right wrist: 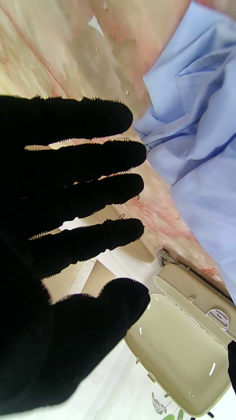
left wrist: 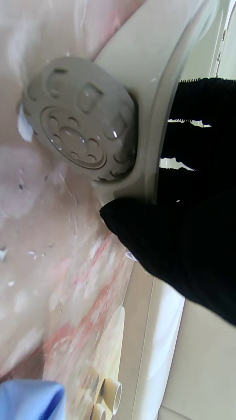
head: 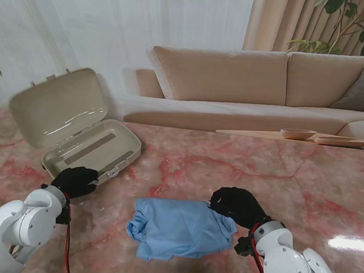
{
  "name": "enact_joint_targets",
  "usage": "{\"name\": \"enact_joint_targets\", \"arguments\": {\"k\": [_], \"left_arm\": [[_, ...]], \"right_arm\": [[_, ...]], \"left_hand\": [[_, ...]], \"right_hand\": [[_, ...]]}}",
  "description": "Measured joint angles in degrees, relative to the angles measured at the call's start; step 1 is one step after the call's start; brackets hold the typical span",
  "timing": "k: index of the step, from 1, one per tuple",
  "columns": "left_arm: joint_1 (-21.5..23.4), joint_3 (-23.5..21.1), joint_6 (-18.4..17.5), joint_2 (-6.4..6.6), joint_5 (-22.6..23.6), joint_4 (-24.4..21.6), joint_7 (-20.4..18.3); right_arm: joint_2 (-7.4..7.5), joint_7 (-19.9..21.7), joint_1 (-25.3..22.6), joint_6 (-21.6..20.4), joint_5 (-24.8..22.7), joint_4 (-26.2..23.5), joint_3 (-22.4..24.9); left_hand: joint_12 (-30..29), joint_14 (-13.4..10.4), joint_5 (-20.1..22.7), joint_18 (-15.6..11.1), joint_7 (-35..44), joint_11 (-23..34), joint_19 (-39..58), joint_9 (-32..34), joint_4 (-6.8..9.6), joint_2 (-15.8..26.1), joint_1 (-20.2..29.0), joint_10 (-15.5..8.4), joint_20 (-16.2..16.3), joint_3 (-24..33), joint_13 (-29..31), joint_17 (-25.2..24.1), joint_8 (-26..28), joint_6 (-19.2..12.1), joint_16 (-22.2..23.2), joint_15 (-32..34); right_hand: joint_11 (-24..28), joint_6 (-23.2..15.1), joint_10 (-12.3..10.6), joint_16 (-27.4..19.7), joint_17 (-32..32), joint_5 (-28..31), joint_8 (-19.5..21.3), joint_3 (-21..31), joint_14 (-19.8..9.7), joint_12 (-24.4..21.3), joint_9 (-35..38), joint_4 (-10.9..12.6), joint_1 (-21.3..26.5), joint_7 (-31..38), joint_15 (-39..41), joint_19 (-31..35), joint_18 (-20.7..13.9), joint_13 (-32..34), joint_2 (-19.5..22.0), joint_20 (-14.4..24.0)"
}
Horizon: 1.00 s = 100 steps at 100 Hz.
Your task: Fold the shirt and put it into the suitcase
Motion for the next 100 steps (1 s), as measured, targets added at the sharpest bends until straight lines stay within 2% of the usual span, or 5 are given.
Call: {"name": "enact_joint_targets", "arguments": {"k": [10, 15, 56, 79, 100], "left_arm": [[-1.61, 1.25, -1.52, 0.04, -0.81, 1.24, -0.03], [-2.39, 1.87, -2.57, 0.04, -1.24, 1.92, -0.02], [-8.80, 7.67, -9.09, 0.03, -4.68, 7.75, 1.61], [-12.42, 10.78, -11.40, -0.16, -6.68, 10.92, 2.23], [-15.68, 13.33, -15.93, -0.53, -7.81, 14.59, 2.98]], "right_arm": [[-0.03, -0.09, 0.06, 0.01, 0.17, 0.30, 0.01], [-0.03, -0.13, 0.12, 0.01, 0.21, 0.49, 0.01], [-0.11, -0.36, 0.47, 0.08, 0.52, 1.53, 0.05], [-0.16, -0.57, 0.72, 0.13, 0.75, 2.04, 0.05], [-0.21, -0.72, 0.88, 0.03, 0.78, 2.43, 0.12]], "left_hand": [[-0.48, 0.00, 0.05, 0.00, 0.42, 0.53, 0.00, 0.00, 0.00, -0.30, 0.00, -0.05, 0.00, 0.00, -0.09, -0.02, 0.00, 0.00, 0.71, 0.09], [-0.48, 0.00, 0.15, 0.00, 0.43, 1.69, 0.00, 0.78, 0.00, -0.31, 0.00, -1.19, 0.00, 0.00, -0.11, -0.03, 0.00, 0.00, 1.34, 0.20], [-0.54, -0.31, 0.93, -0.16, 0.53, 2.40, 0.00, 1.79, -0.01, -0.60, 0.00, -1.23, 0.00, 0.00, -0.15, -0.04, -0.01, 0.00, 3.94, 1.66], [-0.65, -1.21, 0.95, -0.47, 1.00, 2.72, 0.00, 1.81, 0.00, -0.92, 0.00, -1.24, 0.00, 0.00, -0.15, -0.04, -0.01, 0.00, 4.42, 2.24], [-1.08, -1.69, 0.96, -0.50, 1.14, 2.82, 0.00, 1.82, -0.02, -0.94, 0.00, -1.27, 0.00, 0.00, -0.15, -0.04, -0.01, 0.00, 4.42, 2.42]], "right_hand": [[0.00, 0.00, 0.00, 0.00, 0.00, 0.00, 0.00, 0.00, 0.00, 0.00, 0.00, 0.00, 0.00, 0.00, 0.00, 0.00, 0.00, 0.00, 0.00, 0.00], [0.00, 0.00, 0.00, 0.00, 0.00, 0.00, -0.01, 0.00, 0.00, 0.00, 0.00, 0.00, 0.00, 0.00, 0.00, 0.00, 0.00, 0.00, 0.00, 0.00], [0.01, 0.00, 0.00, 0.00, 0.00, 0.00, -0.01, 0.00, 0.00, 0.00, 0.00, 0.00, 0.00, 0.01, 0.00, 0.00, 0.00, 0.00, 0.00, 0.00], [0.01, 0.00, 0.00, 0.00, 0.00, 0.00, -0.01, 0.00, 0.00, 0.00, 0.00, 0.00, 0.00, 0.02, 0.00, 0.00, 0.00, 0.00, 0.00, 0.00], [0.01, 0.00, 0.00, 0.00, -0.01, 0.00, -0.02, 0.00, 0.00, 0.00, 0.00, 0.00, 0.00, 0.22, 0.00, 0.00, 0.01, 0.00, 0.00, 0.00]]}}
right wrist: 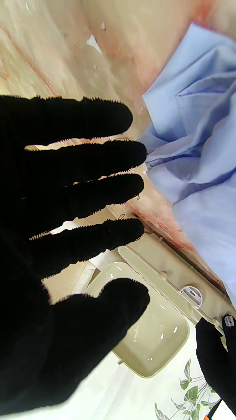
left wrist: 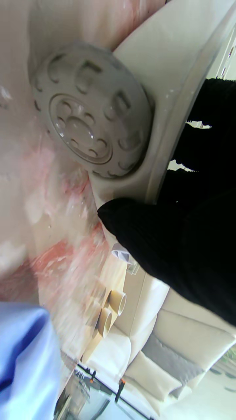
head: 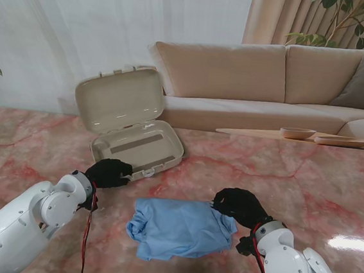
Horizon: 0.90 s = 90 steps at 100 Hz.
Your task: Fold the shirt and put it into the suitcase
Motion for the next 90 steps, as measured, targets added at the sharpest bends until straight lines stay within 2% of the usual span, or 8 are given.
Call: {"name": "enact_joint_targets", "arguments": {"k": [8, 14, 22, 24, 36, 38, 90], "left_arm": [[-1.49, 1.22, -2.27, -0.06, -0.44, 1.79, 0.46], [-2.44, 2.11, -2.84, -0.10, -0.90, 2.62, 0.61], [-3.67, 3.31, -3.29, -0.30, -1.42, 3.80, 1.16], [-4.00, 3.62, -3.40, -0.36, -1.59, 4.17, 1.30], [-6.19, 5.57, -4.88, -0.79, -2.67, 6.71, 2.26], [-6.61, 5.91, -5.31, -0.85, -2.81, 7.19, 2.43], [-14.61, 13.82, -11.77, -2.22, -6.10, 15.77, 4.80]], "right_arm": [[-0.01, 0.02, -0.02, -0.03, -0.11, 0.05, 0.20], [-0.02, 0.03, -0.03, -0.03, -0.13, 0.09, 0.30], [-0.02, 0.02, -0.04, -0.03, -0.13, 0.14, 0.31], [-0.02, 0.01, -0.04, -0.03, -0.13, 0.15, 0.31], [-0.02, -0.06, 0.00, -0.05, -0.06, 0.33, 0.27], [-0.02, -0.07, 0.01, -0.06, -0.05, 0.36, 0.25], [-0.06, -0.22, 0.04, -0.02, -0.04, 1.13, 0.35]], "left_hand": [[-0.13, -0.32, 0.04, -0.01, 0.14, 0.11, 0.00, 0.04, -0.02, -0.06, 0.00, -0.13, 0.00, 0.00, 0.01, 0.00, 0.00, -0.11, 0.00, 0.02], [-0.19, -1.31, 0.16, -0.02, 0.66, 0.54, -0.01, 0.56, -0.03, -0.16, 0.00, -0.30, 0.00, 0.00, 0.01, 0.00, 0.00, -0.36, 0.00, 0.02], [-0.21, -1.45, 0.52, -0.05, 0.68, 0.68, -0.01, 0.57, -0.06, -0.27, 0.00, -0.51, 0.00, 0.00, 0.01, 0.00, 0.00, -0.65, -0.06, 0.01], [-0.21, -1.48, 0.55, -0.05, 0.68, 0.69, -0.01, 0.57, -0.63, -0.29, 0.00, -0.53, 0.00, 0.00, 0.01, 0.00, 0.00, -0.71, -0.07, 0.00], [-0.43, -1.53, 0.58, -0.13, 0.71, 0.73, -0.05, 0.58, -0.82, -0.61, 0.00, -0.74, 0.00, 0.00, 0.20, 0.00, 0.00, -0.90, -0.01, 0.07], [-0.44, -1.53, 0.58, -0.20, 0.71, 0.73, -0.06, 0.58, -1.24, -0.62, 0.00, -0.76, 0.00, 0.00, 0.32, 0.00, 0.00, -0.90, 0.00, 0.07], [-0.78, -2.45, 0.58, -0.70, 2.06, 2.24, -0.54, 0.58, -1.35, -0.81, 0.00, -0.96, 0.00, 0.00, 0.31, 0.00, -0.01, -1.05, 0.00, 0.00]], "right_hand": [[0.00, 0.00, 0.00, 0.00, -0.01, 0.00, -0.03, 0.00, 0.00, 0.00, 0.00, 0.00, 0.00, 0.27, 0.00, 0.00, 0.00, 0.00, 0.00, 0.00], [0.00, 0.00, 0.00, 0.00, -0.01, 0.00, -0.04, 0.00, 0.00, 0.00, 0.00, 0.00, 0.00, 0.27, 0.00, 0.00, 0.00, 0.00, 0.00, 0.00], [0.00, 0.00, 0.00, 0.00, -0.02, 0.00, -0.05, 0.00, 0.00, 0.00, 0.00, 0.00, 0.00, 0.27, 0.00, 0.00, 0.00, 0.00, 0.00, 0.00], [0.00, 0.00, 0.00, 0.00, -0.02, 0.00, -0.05, 0.00, 0.00, 0.00, 0.00, 0.00, 0.00, 0.27, 0.00, 0.00, 0.00, 0.00, 0.00, 0.00], [0.00, 0.00, 0.00, 0.00, -0.02, 0.00, -0.06, 0.00, 0.00, 0.00, 0.00, 0.00, 0.00, 0.28, 0.00, 0.00, 0.00, 0.00, 0.00, 0.01], [0.00, 0.00, 0.00, 0.00, -0.02, 0.00, -0.06, 0.00, 0.00, 0.00, 0.00, 0.00, 0.00, 0.28, 0.00, 0.00, 0.00, 0.00, 0.00, 0.01], [0.00, 0.00, 0.00, 0.00, -0.04, 0.00, -0.06, 0.00, 0.00, 0.00, 0.00, 0.00, 0.00, 0.28, 0.00, 0.00, 0.00, 0.00, 0.00, 0.01]]}}
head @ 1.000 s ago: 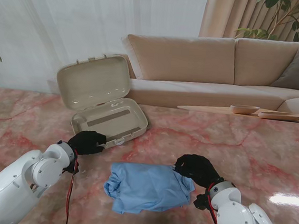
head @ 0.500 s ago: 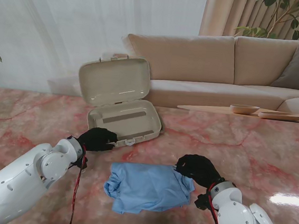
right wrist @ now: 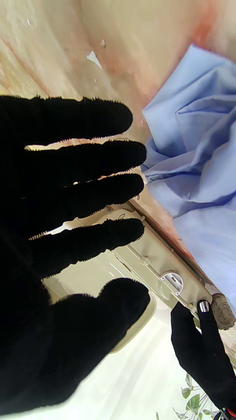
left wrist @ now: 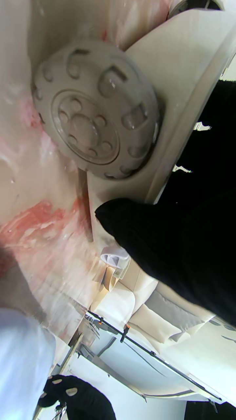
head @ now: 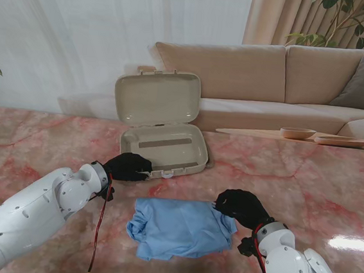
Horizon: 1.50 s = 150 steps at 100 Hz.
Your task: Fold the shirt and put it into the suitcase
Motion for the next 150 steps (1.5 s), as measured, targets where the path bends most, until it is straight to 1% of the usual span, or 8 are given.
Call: {"name": "enact_joint_targets", "arguments": {"k": [38, 51, 56, 79, 108, 115, 123, 150], "left_arm": [[-2.85, 3.57, -2.46, -1.28, -1.20, 3.19, 2.15], [-4.68, 5.86, -3.57, -1.72, -1.53, 5.42, 3.03], [-5.44, 6.64, -4.10, -1.93, -1.78, 6.30, 3.22], [-8.40, 9.99, -6.01, -3.05, -2.61, 9.95, 4.76], [-10.88, 12.99, -7.86, -4.53, -3.42, 13.51, 6.51], [-11.23, 13.40, -8.13, -4.78, -3.57, 13.97, 6.71], [-11.43, 13.63, -8.30, -4.95, -3.66, 14.18, 6.74], [-11.51, 13.66, -8.47, -5.05, -3.60, 14.13, 6.58]], "right_arm": [[-0.10, -0.35, 0.08, 0.03, 0.35, 0.55, 0.02], [-0.12, -0.36, 0.10, 0.03, 0.36, 0.73, 0.09], [-0.12, -0.39, 0.11, 0.03, 0.37, 0.79, 0.11], [-0.15, -0.37, 0.10, 0.07, 0.38, 0.95, 0.40], [-0.15, -0.30, -0.13, 0.47, 0.34, 0.92, 0.83], [-0.15, -0.27, -0.16, 0.53, 0.37, 0.92, 0.93], [-0.15, -0.25, -0.17, 0.54, 0.42, 0.94, 1.01], [-0.15, -0.22, -0.10, 0.66, 0.66, 1.23, 1.09]], "left_hand": [[0.00, -0.51, 0.00, -1.06, 0.78, 0.54, -0.66, 0.01, 0.00, -0.01, 0.00, -0.88, -0.07, 0.00, 0.00, 0.00, 0.01, -0.79, -0.27, -0.76], [0.00, -0.51, 0.00, -1.06, 0.85, 0.54, -0.66, 0.01, -0.06, -0.35, 0.00, -0.91, -0.07, 0.00, 0.00, -0.03, 0.60, -0.81, -0.27, -0.76], [0.00, -0.93, 0.00, -1.06, 0.95, 0.54, -0.66, 0.01, -0.05, -0.35, 0.00, -0.92, -0.07, 0.00, 0.00, -0.06, 0.63, -0.82, -0.27, -0.76], [0.00, -1.32, 0.00, -0.98, 1.08, 0.56, -0.69, 0.01, -0.06, -0.36, 0.00, -0.93, -0.07, -0.02, 0.00, -0.51, 2.08, -0.82, -0.84, -0.76], [0.00, -1.73, 0.00, -0.96, 1.08, 0.65, -0.70, 0.01, -0.06, -0.37, 0.00, -0.93, -0.11, -0.02, -0.03, -0.55, 4.09, -0.82, -1.42, -0.76], [-0.01, -1.73, 0.00, -0.96, 1.08, 0.67, -0.70, 0.01, -0.06, -0.37, 0.00, -0.93, -0.11, -0.02, -0.03, -0.56, 4.22, -0.82, -1.55, -0.76], [-0.37, -1.73, -0.03, -0.96, 1.08, 0.69, -0.70, 0.01, -0.06, -0.37, 0.00, -0.93, -0.12, -0.02, -0.03, -0.57, 5.55, -0.82, -1.57, -0.76], [-0.39, -1.87, -0.05, -0.94, 1.08, 0.70, -0.70, 0.01, -0.07, -0.37, 0.00, -0.94, -0.13, -0.02, -0.16, -0.80, 6.26, -0.82, -2.46, -1.38]], "right_hand": [[0.00, 0.00, 0.00, 0.00, -0.02, 0.00, -0.02, 0.02, 0.00, 0.00, 0.00, 0.00, 0.00, 0.04, 0.00, 0.00, 0.00, 0.00, 0.68, 0.00], [0.00, 0.00, 0.00, 0.00, -0.02, 0.00, -0.51, 0.02, 0.00, 0.00, 0.00, 0.00, 0.00, 0.05, 0.00, 0.00, 0.00, 0.00, 0.68, 0.00], [0.00, 0.00, 0.00, 0.00, -0.02, 0.00, -0.57, 0.02, 0.00, 0.00, 0.00, 0.00, 0.00, 0.05, 0.00, 0.00, 0.00, 0.00, 0.75, 0.00], [0.00, 0.00, 0.00, 0.00, -0.02, 0.00, -0.58, 0.02, 0.00, 0.00, 0.00, 0.00, 0.00, 0.05, 0.00, 0.00, 0.00, 0.00, 0.76, 0.00], [0.00, 0.00, 0.00, 0.00, -0.03, 0.00, -0.59, 0.02, 0.01, 0.00, 0.00, 0.00, 0.00, 0.06, 0.00, 0.00, 0.00, 0.00, 0.85, 0.00], [0.00, 0.00, 0.00, 0.00, -0.03, 0.00, -0.59, 0.02, 0.01, 0.00, 0.00, 0.00, 0.00, 0.06, 0.00, 0.00, 0.00, 0.00, 0.85, 0.00], [0.00, 0.00, 0.00, 0.00, -0.03, 0.00, -0.59, 0.02, 0.01, 0.00, 0.00, 0.00, 0.00, 0.06, 0.00, 0.00, 0.00, 0.00, 0.85, 0.00], [0.00, 0.00, 0.00, 0.00, -0.03, 0.00, -0.60, 0.02, 0.01, 0.00, 0.00, 0.00, 0.00, 0.06, 0.00, 0.00, 0.01, 0.00, 0.85, 0.00]]}}
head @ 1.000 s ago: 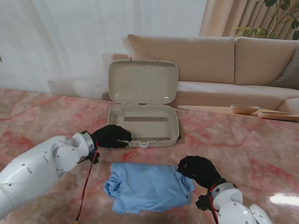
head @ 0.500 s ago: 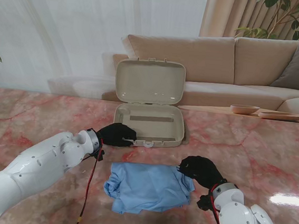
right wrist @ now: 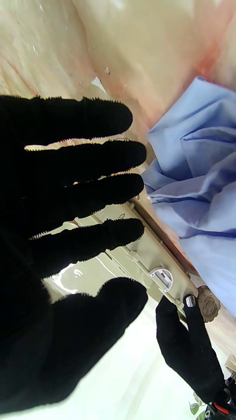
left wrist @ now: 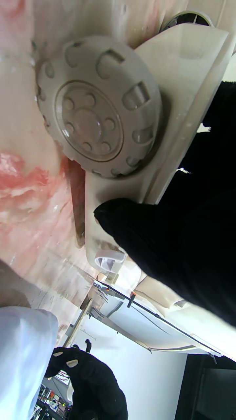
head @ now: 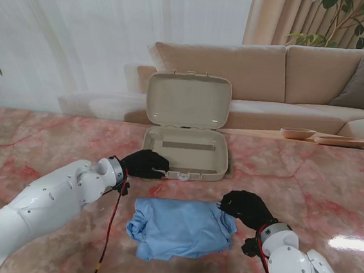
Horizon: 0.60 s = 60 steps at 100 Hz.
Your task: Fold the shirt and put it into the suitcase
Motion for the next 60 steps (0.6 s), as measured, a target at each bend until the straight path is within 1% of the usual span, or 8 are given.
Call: {"name": "enact_joint_targets", "arguments": {"k": [5, 17, 36, 40, 42, 46, 52, 60], "left_arm": [[0.13, -0.31, 0.02, 0.03, 0.02, -0.19, -0.23], [0.34, -0.65, 0.04, 0.19, -0.08, -0.56, -0.99], [0.33, -0.58, -0.16, 0.28, -0.17, -0.53, -1.07], [0.32, -0.59, -0.22, 0.28, -0.17, -0.52, -1.06], [0.32, -0.59, -0.24, 0.29, -0.18, -0.52, -1.06], [0.32, -0.60, -0.35, 0.31, -0.21, -0.52, -1.09], [0.33, -0.73, -0.60, 0.37, -0.20, -0.58, -1.19], [0.58, -1.16, -0.89, 0.60, 0.45, -1.02, -1.26]], "right_arm": [[0.00, -0.01, 0.04, 0.00, 0.02, 0.07, 0.00], [0.00, -0.07, 0.23, -0.01, 0.10, 0.36, -0.11], [-0.01, -0.11, 0.48, -0.02, 0.17, 0.68, -0.25], [-0.02, -0.11, 0.51, -0.02, 0.17, 0.72, -0.27], [-0.02, -0.11, 0.52, -0.02, 0.17, 0.73, -0.28], [-0.02, -0.11, 0.54, -0.01, 0.17, 0.76, -0.28], [-0.03, -0.17, 0.55, -0.01, 0.17, 0.82, -0.28], [-0.05, -0.32, 0.61, -0.01, 0.17, 0.98, -0.30]], "left_hand": [[0.00, 0.00, 0.00, 0.01, 0.00, -0.19, 0.00, 0.00, 0.00, 0.00, 0.00, 0.00, 0.00, 0.00, 0.00, -0.51, -0.83, 0.00, -0.30, -0.07], [0.00, 0.00, 0.00, 0.04, 0.00, -2.80, -0.09, 0.00, 0.00, 0.00, 0.00, 0.00, 0.00, 0.00, -0.04, -1.26, -3.38, 0.00, -0.57, -0.68], [0.86, 0.00, 0.00, 0.93, -0.26, -6.31, -0.84, -0.02, 0.00, 0.00, 0.03, -0.01, 0.00, -0.04, -0.23, -2.12, -7.11, -0.06, -1.81, -0.82], [0.97, 0.00, -0.46, 0.99, -0.28, -7.08, -0.99, -0.22, 0.00, 0.00, 0.03, -0.02, 0.00, -0.04, -0.44, -2.17, -8.31, -0.32, -3.01, -0.82], [1.21, -0.01, -0.74, 1.01, -0.27, -7.78, -1.13, -0.24, 0.00, 0.00, 0.03, -0.09, 0.00, -0.04, -1.90, -2.26, -8.88, -0.69, -4.93, -1.05], [1.57, -0.01, -1.27, 1.11, -0.27, -8.41, -1.47, -0.26, 0.00, 0.00, 0.04, -0.21, 0.00, -0.05, -1.98, -2.64, -9.82, -1.19, -6.55, -1.06], [1.58, -0.01, -1.66, 1.29, -0.37, -8.58, -1.56, -0.55, 0.02, 0.00, 0.04, -0.30, 0.00, -0.05, -1.98, -2.76, -10.46, -1.34, -8.58, -1.55], [1.58, 0.04, -2.78, 1.67, -0.96, -9.15, -1.61, -1.75, 0.13, 0.00, 0.05, -0.47, 0.00, -0.05, -2.80, -2.85, -10.51, -2.58, -11.08, -3.31]], "right_hand": [[0.00, 0.00, 0.00, 0.00, 0.00, 0.00, 0.00, 0.00, 0.00, 0.00, 0.00, 0.00, 0.00, 0.00, 0.00, 0.00, 0.00, 0.00, 0.00, 0.00], [0.00, 0.00, 0.00, 0.00, 0.00, 0.00, 0.00, 0.00, 0.00, 0.00, 0.00, 0.00, 0.00, 0.00, 0.00, 0.00, 0.00, 0.00, 0.00, 0.01], [0.00, 0.00, 0.00, 0.00, 0.00, 0.00, 0.00, 0.00, 0.00, 0.00, 0.00, 0.00, 0.00, 0.01, 0.00, 0.00, 0.00, 0.00, 0.00, 0.01], [0.00, 0.00, 0.00, 0.00, 0.00, 0.00, 0.00, 0.00, 0.00, 0.00, 0.00, 0.00, 0.00, 0.08, 0.00, 0.00, 0.00, 0.00, 0.00, 0.01], [0.00, 0.00, 0.00, 0.00, 0.00, 0.00, 0.00, 0.00, 0.00, 0.00, 0.00, 0.00, 0.00, 0.33, 0.00, 0.00, 0.00, 0.00, 0.00, 0.01], [0.00, 0.00, 0.00, 0.00, 0.00, -0.01, 0.00, 0.00, 0.00, 0.00, 0.00, 0.00, 0.06, 0.74, 0.00, 0.00, 0.00, 0.00, 0.00, 0.01], [0.00, 0.00, 0.00, 0.00, 0.00, -0.01, -0.16, 0.00, 0.00, 0.00, 0.00, 0.00, 0.12, 1.37, 0.00, 0.00, 0.00, 0.00, 0.00, 0.01], [0.00, -0.01, 0.00, 0.00, 0.00, -0.02, -0.71, 0.00, 0.00, 0.00, 0.00, 0.00, 0.13, 1.49, 0.00, 0.00, 0.00, 0.00, 0.00, 0.01]]}}
